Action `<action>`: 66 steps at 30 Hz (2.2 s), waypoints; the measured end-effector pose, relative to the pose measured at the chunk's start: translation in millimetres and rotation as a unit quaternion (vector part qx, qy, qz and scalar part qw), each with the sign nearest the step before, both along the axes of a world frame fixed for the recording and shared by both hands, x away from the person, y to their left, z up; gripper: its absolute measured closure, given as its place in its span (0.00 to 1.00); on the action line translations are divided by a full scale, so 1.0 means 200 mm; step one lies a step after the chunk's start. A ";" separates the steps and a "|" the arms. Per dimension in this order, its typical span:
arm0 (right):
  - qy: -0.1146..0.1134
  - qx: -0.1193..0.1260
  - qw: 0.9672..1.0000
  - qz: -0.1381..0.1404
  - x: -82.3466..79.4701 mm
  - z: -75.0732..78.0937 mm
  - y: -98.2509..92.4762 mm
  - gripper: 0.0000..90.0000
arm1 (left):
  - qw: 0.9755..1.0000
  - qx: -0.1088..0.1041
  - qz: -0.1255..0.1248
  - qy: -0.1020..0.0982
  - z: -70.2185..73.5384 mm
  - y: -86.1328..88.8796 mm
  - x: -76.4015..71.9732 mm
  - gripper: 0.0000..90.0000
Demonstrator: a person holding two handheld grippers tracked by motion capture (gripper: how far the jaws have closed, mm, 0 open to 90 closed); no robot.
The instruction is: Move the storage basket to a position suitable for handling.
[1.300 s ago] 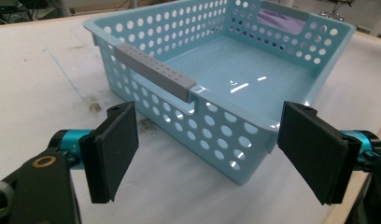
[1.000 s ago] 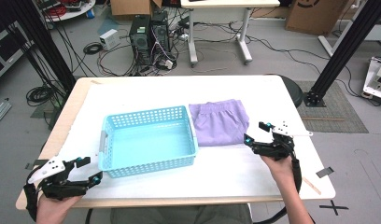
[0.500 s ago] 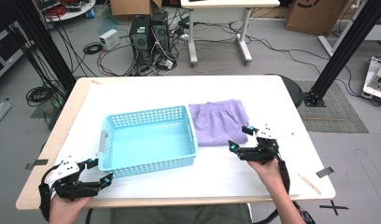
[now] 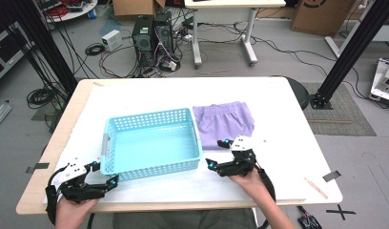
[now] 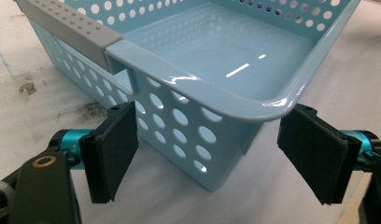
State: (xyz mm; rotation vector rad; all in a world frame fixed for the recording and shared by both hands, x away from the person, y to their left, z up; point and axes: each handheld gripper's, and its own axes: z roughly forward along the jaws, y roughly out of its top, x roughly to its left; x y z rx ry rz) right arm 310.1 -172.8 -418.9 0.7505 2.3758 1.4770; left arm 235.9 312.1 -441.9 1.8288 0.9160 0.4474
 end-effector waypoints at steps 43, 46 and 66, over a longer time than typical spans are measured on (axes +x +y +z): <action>-0.031 -0.066 0.997 0.030 0.06 0.07 0.38 0.32 | 0.999 0.003 0.044 -0.031 0.09 0.00 -0.01 0.31; -0.041 -0.064 0.997 0.029 0.07 0.10 0.38 0.31 | 0.998 0.012 0.045 -0.030 0.09 -0.01 -0.01 0.31; -0.045 -0.071 0.996 -0.001 0.28 0.28 0.23 0.31 | 0.999 -0.006 0.041 -0.027 0.14 -0.21 0.27 0.29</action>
